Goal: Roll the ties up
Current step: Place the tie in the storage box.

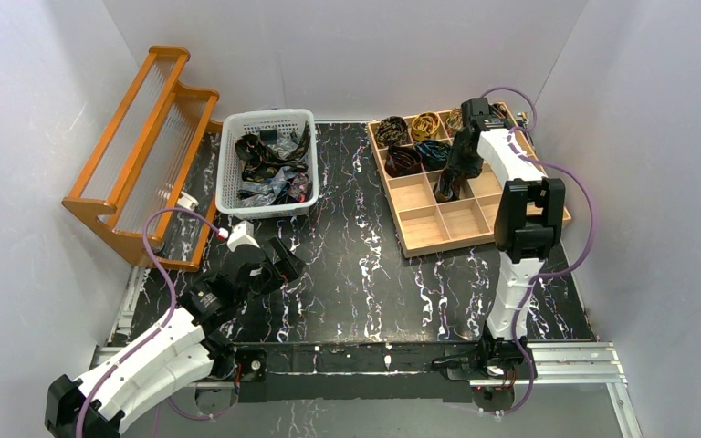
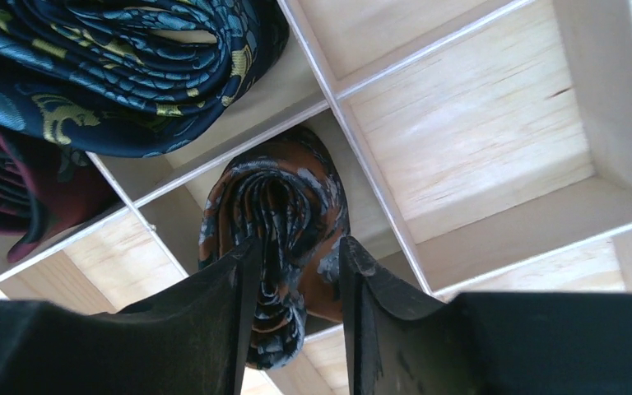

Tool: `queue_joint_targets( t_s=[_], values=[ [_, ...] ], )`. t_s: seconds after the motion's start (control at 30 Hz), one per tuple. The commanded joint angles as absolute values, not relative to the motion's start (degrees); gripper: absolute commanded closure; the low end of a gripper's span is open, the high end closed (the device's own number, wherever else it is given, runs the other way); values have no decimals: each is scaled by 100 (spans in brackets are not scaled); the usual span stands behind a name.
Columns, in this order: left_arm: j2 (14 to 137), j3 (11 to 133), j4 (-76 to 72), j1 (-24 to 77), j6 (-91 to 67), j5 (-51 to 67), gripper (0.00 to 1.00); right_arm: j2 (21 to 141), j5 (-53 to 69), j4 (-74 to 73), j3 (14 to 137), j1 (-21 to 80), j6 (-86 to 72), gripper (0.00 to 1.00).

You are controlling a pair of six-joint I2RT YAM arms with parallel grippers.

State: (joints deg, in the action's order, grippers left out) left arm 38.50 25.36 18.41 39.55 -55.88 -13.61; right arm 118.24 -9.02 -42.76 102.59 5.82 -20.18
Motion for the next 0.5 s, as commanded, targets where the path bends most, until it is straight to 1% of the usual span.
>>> queue_joint_targets(
  t_s=[0.0, 0.1, 0.27, 0.33, 0.37, 0.47],
  values=[
    [3833, 2768, 1980, 3972, -5505, -1441, 2, 11989, -849, -4118, 10248, 547, -2080, 54],
    [3773, 2744, 2012, 3972, -5528, -1482, 2, 11870, -853, -3854, 9906, 535, -2085, 62],
    [3747, 2742, 2051, 3973, -5546, -1505, 2, 11682, -824, -3799, 9570, 497, -2176, 81],
    [3757, 2750, 2054, 3969, -5546, -1493, 2, 11591, -817, -3766, 9420, 482, -2253, 86],
    [3767, 2753, 2049, 3972, -5554, -1486, 2, 11546, -790, -3706, 9331, 468, -2284, 89],
    [3752, 2760, 2048, 3973, -5555, -1492, 2, 11530, -619, -3576, 9195, 415, -2302, 90]
  ],
)
